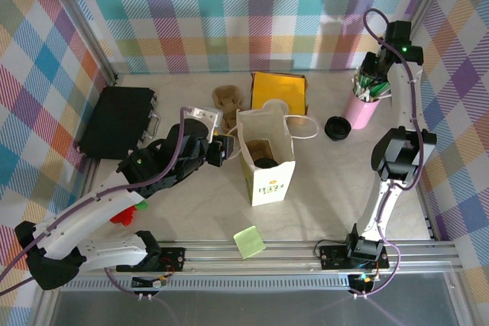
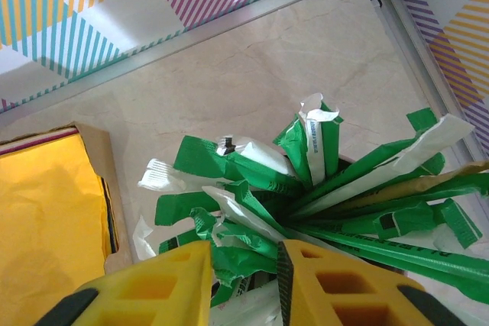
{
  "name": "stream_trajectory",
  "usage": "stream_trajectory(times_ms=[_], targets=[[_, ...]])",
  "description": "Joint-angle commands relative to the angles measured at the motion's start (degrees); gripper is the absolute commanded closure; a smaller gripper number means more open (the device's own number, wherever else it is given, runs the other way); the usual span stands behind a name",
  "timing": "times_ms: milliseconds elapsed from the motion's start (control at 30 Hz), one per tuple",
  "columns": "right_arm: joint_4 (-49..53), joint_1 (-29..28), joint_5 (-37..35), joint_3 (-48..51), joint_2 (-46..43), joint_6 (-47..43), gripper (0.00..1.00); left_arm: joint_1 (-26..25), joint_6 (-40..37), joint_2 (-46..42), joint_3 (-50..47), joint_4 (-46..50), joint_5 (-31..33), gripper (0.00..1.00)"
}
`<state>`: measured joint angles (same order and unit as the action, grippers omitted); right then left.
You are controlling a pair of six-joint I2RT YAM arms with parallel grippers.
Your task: Pack the takeout coffee
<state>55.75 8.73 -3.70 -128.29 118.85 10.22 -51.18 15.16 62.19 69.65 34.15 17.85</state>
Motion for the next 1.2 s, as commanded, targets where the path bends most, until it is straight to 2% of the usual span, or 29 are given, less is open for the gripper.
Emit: stream_trajectory(times_ms=[0,767,1167], targets=[[0.8,0.5,1.5,-2.4,1.2,0.2,0.71,0.7,-0.7,0.3,1.9,-0.9,-0.8,0.53],[1.9,0.6,2.0,-3.2,-0.5,-1.1,0.91,1.0,-0.5,2.3,2.9,-0.5,-2.0,0.54],[3.2,0.5,3.0,-3.7,-6.2,-1.9,0.93,1.0,0.1,1.4,2.6,-0.5,-2.3,0.54]])
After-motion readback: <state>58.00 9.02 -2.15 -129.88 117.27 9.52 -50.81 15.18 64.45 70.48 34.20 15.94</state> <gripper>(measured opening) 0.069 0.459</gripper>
